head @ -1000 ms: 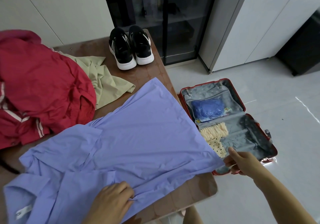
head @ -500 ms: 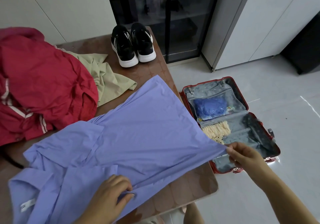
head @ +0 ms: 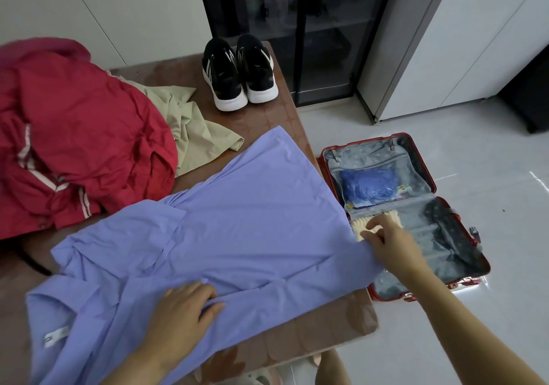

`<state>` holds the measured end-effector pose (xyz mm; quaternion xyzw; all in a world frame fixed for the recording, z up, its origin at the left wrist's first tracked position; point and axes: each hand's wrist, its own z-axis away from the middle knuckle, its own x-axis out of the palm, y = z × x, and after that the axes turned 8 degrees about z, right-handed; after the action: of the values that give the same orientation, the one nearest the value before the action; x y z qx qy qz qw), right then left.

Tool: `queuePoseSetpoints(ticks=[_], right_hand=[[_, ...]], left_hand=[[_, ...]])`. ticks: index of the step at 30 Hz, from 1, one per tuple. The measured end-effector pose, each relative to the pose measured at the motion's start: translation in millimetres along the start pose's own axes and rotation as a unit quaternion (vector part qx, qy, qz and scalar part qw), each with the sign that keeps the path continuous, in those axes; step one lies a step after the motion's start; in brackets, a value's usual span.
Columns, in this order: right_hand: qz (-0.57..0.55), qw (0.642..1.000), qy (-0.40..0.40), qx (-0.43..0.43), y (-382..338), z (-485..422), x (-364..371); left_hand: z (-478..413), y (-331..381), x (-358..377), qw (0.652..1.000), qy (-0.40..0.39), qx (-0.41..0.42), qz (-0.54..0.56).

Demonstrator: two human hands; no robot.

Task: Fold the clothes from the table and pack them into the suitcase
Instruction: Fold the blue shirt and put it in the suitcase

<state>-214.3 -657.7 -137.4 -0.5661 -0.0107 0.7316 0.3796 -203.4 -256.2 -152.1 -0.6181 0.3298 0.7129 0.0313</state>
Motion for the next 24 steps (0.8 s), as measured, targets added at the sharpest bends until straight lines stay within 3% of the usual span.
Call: queuePoseSetpoints(ticks=[4,10,13,15,18,24], right_hand=[[-0.010,0.999,0.020,-0.038,-0.5,-1.5,7.1],[0.086,0.979,-0.110,-0.152,19.2,-5.5,-0.9],[0.138,0.964,-0.037,-0.222,17.7,-12.1,-0.5],[0.152,0.963,0.008,-0.223,13.0,-14.6,-1.5],[0.197,0.964,-0.010,-0.178,1.4,-17.9,1.0],[0.255,0.956,0.025,-0.144,-25.2,-38.2,2.3]], left_hand=[[-7.1,-24.7,-7.4,0.997,0.063,-0.026,-0.032],[-6.4,-66.8,-27.5,0.997,-0.001,0.004,-0.081],[-3.8,-71.0,-33.9,0.996,-0.012,-0.003,-0.085],[-3.6,-76.4,-39.4,0.996,-0.013,-0.046,-0.072],[-6.0,-75.5,-43.2,0.995,-0.017,-0.077,-0.064],[-49.2,-71.6,-59.3,0.988,0.087,-0.131,0.000]])
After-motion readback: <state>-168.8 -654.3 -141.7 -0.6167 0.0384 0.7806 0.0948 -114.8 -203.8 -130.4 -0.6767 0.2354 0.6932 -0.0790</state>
